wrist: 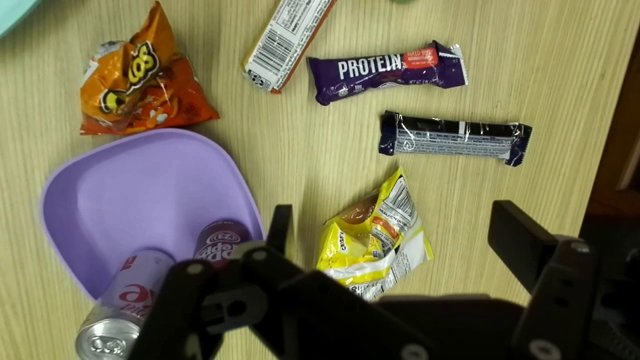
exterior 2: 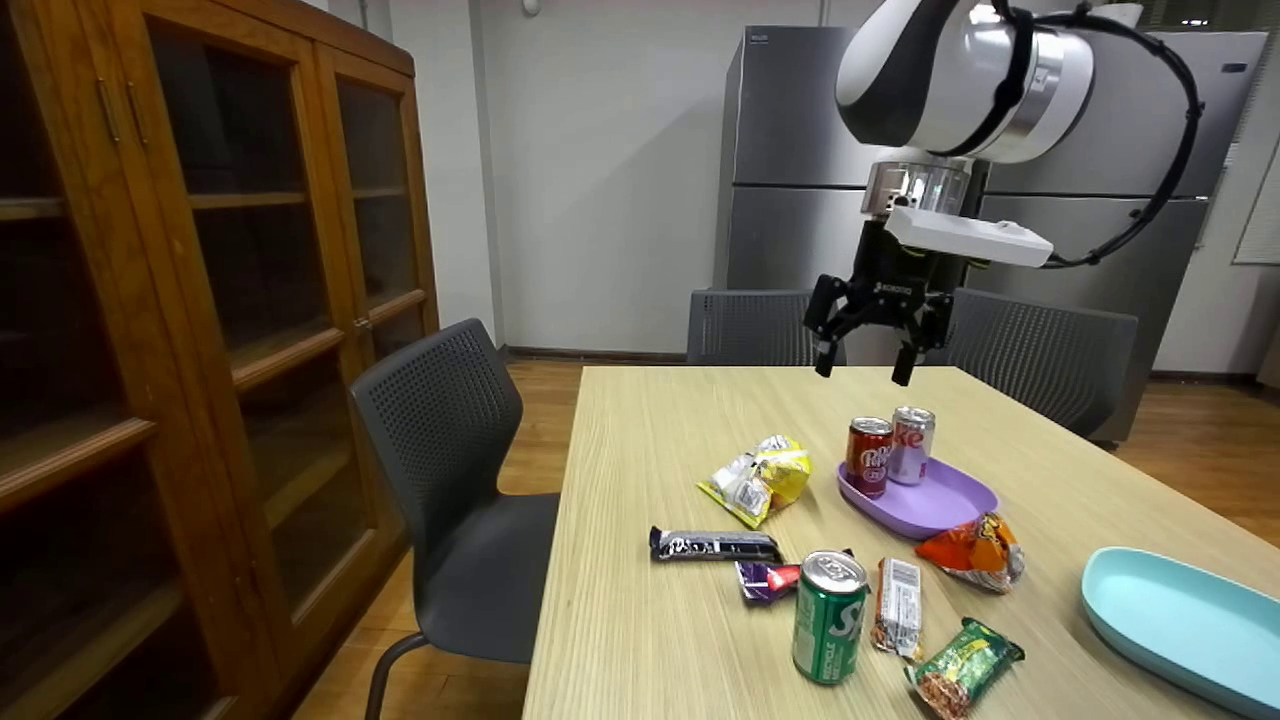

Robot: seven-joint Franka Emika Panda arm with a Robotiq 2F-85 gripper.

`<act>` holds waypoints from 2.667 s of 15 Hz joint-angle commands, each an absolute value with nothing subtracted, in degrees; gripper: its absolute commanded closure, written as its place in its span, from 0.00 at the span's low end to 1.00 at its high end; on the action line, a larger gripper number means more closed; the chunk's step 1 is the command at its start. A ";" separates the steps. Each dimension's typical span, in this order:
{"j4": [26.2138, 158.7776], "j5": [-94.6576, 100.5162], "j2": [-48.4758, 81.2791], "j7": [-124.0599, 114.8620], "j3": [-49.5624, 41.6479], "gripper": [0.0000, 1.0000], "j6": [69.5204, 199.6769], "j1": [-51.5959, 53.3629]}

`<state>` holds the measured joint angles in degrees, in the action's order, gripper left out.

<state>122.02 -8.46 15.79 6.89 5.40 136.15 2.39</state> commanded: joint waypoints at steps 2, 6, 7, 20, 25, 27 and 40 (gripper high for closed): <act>121.93 -8.38 15.79 6.81 5.35 0.00 135.97 2.34; 123.74 -7.38 14.97 8.61 6.89 0.00 135.94 3.71; 124.20 -7.08 14.90 8.90 7.27 0.00 136.03 4.22; 131.44 -2.43 14.54 10.60 10.56 0.00 139.45 8.86; 135.23 2.82 14.84 10.24 10.07 0.00 143.06 9.75; 136.76 3.49 15.18 10.60 10.44 0.00 144.35 9.68; 142.68 11.16 18.86 5.95 8.96 0.00 154.36 12.97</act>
<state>141.55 6.99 18.48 9.34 10.75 150.94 11.14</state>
